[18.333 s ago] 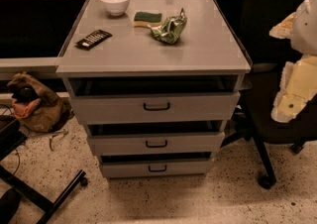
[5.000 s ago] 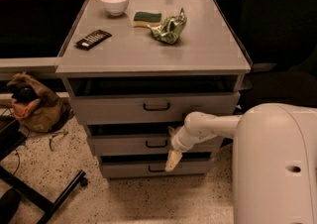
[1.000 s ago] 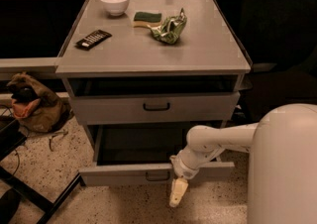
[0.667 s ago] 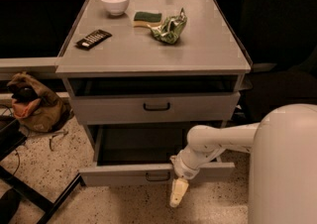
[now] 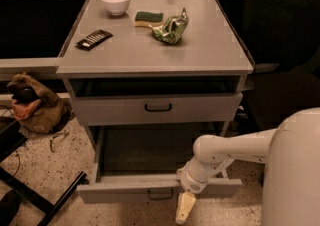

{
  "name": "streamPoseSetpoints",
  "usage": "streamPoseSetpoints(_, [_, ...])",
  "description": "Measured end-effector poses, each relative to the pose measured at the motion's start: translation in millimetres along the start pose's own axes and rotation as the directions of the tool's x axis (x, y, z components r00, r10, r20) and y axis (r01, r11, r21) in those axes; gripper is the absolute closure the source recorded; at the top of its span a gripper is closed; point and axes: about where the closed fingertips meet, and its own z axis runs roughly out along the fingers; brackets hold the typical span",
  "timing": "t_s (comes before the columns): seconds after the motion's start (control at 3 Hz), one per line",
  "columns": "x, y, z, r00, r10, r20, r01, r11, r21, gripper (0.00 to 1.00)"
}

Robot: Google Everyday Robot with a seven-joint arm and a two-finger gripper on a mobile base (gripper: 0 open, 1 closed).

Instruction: Open middle drawer

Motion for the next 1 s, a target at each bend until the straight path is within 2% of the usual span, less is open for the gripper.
streamPoseSetpoints(0.33, [14.5, 36.8, -3.3, 0.998, 0.054, -0.028, -0.055, 0.9979, -0.033, 0.0])
streamPoseSetpoints(0.67, [24.2, 57.4, -0.3, 0.997, 0.063, -0.05, -0.066, 0.9958, -0.063, 0.0])
streamPoseSetpoints(1.0, [24.2, 57.4, -0.3, 0.997, 0.063, -0.05, -0.066, 0.9958, -0.063, 0.0])
